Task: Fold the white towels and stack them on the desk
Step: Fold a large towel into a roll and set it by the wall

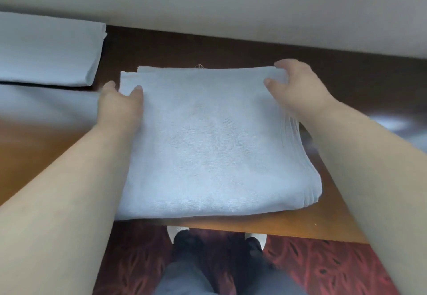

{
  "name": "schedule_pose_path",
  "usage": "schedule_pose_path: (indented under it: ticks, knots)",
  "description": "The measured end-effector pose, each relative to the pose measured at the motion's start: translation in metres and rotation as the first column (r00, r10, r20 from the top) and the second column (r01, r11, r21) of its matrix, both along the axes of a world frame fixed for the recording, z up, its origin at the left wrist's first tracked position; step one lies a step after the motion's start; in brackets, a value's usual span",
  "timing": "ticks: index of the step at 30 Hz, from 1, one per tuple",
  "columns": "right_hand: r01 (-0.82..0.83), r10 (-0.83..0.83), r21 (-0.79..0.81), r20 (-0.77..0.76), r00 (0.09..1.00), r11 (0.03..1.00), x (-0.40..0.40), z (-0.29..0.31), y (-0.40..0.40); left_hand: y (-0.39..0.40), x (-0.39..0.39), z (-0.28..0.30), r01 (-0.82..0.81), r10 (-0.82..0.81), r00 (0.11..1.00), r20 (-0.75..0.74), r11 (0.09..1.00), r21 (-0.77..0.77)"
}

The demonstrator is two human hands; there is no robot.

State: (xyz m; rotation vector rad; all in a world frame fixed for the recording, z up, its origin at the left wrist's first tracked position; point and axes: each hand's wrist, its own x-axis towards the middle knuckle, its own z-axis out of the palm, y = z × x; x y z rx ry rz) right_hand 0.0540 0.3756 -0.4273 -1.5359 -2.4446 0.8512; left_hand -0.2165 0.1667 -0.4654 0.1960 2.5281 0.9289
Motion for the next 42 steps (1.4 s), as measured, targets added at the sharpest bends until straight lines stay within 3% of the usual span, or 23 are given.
schedule_pose_path:
  ticks: [3,8,10,13,15,20,24,27,32,36,40,42]
  knots:
    - [-0.028,0.034,-0.056,0.121,0.992,0.998,-0.016,-0.012,0.022,0.005,-0.006,0.001,0.041,-0.039,0.999,-0.031,0.996,0.078]
    - [-0.090,0.066,0.045,0.382,0.922,0.995,-0.017,-0.016,0.035,-0.002,0.003,0.002,0.147,-0.099,0.965,-0.243,0.971,0.190]
    - [-0.108,0.078,0.069,0.339,0.938,0.992,-0.016,-0.015,0.035,-0.007,0.008,-0.002,0.191,-0.125,0.947,-0.296,0.959,0.207]
    - [-0.075,0.070,0.046,0.114,0.991,0.996,-0.010,-0.013,0.028,-0.012,0.009,-0.005,0.239,-0.160,0.911,-0.381,0.956,0.170]
    - [0.024,-0.024,-0.021,-0.039,0.999,1.000,-0.002,-0.014,0.023,-0.013,0.010,-0.004,0.280,-0.191,0.890,-0.414,0.946,0.165]
    - [0.240,-0.291,-0.281,-0.152,0.945,0.929,0.017,-0.024,0.023,-0.008,0.011,0.006,0.166,-0.106,0.963,-0.246,0.957,0.238]
    - [0.346,-0.418,-0.287,-0.246,0.874,0.893,0.024,-0.028,0.021,0.000,0.006,0.023,0.185,-0.115,0.964,-0.241,0.938,0.293]
    - [0.421,-0.468,-0.218,-0.259,0.845,0.880,0.027,-0.032,0.020,0.015,0.000,0.029,0.199,-0.126,0.962,-0.243,0.931,0.305]
    - [0.368,-0.387,-0.131,-0.165,0.907,0.920,0.021,-0.046,0.024,0.033,-0.015,0.000,0.198,-0.167,0.974,-0.154,0.957,0.214]
    - [0.412,-0.415,-0.061,-0.215,0.884,0.909,0.020,-0.048,0.023,0.037,-0.025,-0.005,0.259,-0.227,0.960,-0.164,0.943,0.211]
    - [0.426,-0.433,-0.074,-0.159,0.887,0.902,0.020,-0.044,0.023,0.042,-0.029,-0.005,0.262,-0.232,0.961,-0.150,0.937,0.232]
    - [0.441,-0.461,-0.166,-0.116,0.880,0.882,0.024,-0.040,0.024,0.041,-0.027,-0.004,0.244,-0.214,0.965,-0.149,0.942,0.229]
